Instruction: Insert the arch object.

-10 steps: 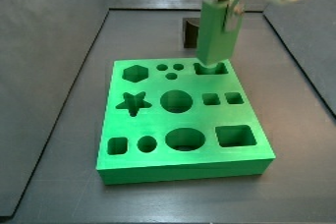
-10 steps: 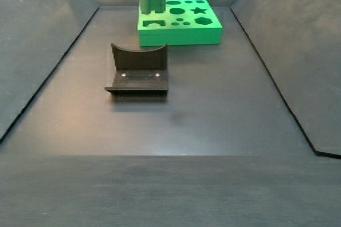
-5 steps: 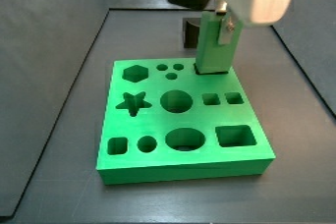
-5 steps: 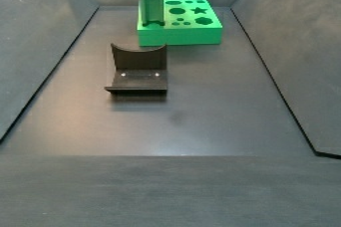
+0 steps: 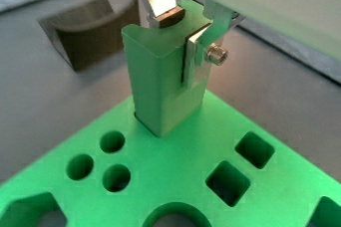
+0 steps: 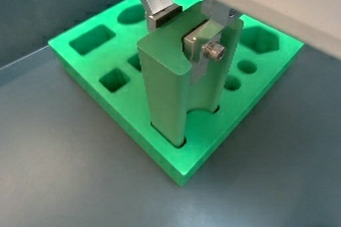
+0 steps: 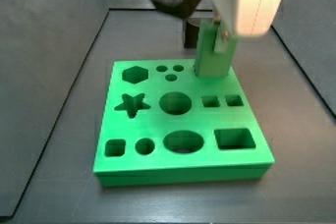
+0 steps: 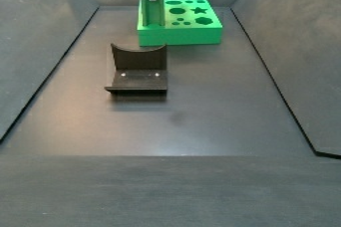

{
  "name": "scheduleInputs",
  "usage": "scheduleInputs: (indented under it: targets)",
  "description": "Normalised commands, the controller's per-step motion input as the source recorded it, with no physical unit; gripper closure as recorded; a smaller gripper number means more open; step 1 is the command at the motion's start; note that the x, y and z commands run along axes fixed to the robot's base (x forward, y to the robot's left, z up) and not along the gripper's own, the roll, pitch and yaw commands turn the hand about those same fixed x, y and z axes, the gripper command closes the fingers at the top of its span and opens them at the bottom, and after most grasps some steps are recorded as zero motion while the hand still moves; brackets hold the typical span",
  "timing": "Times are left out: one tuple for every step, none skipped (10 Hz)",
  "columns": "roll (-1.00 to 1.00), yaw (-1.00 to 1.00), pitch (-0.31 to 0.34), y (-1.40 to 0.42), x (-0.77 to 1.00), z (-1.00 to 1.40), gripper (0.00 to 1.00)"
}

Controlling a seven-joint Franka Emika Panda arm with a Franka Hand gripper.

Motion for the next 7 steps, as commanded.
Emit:
scheduleInputs:
  targets:
    - [-0.12,-0.03,0.0,-0.16,0.1,-0.55,1.0]
    - [-0.03,-0.07,-0.039,-0.02,0.0,-0.93,1.0]
    - [0.0,-0.11,-0.019,0.0,0.0,-0.86,1.0]
    - [0.0,-0.07,0.0,0.0,0.0,-0.58,1.0]
    - [-0.05,-0.06,0.0,0.0,0.0,-0.36,1.0]
    - [-0.13,0.0,-0.01,0.02,0.0,-0.11,1.0]
    - [-0.02,0.0,0.0,0.02,0.0,0.0,1.0]
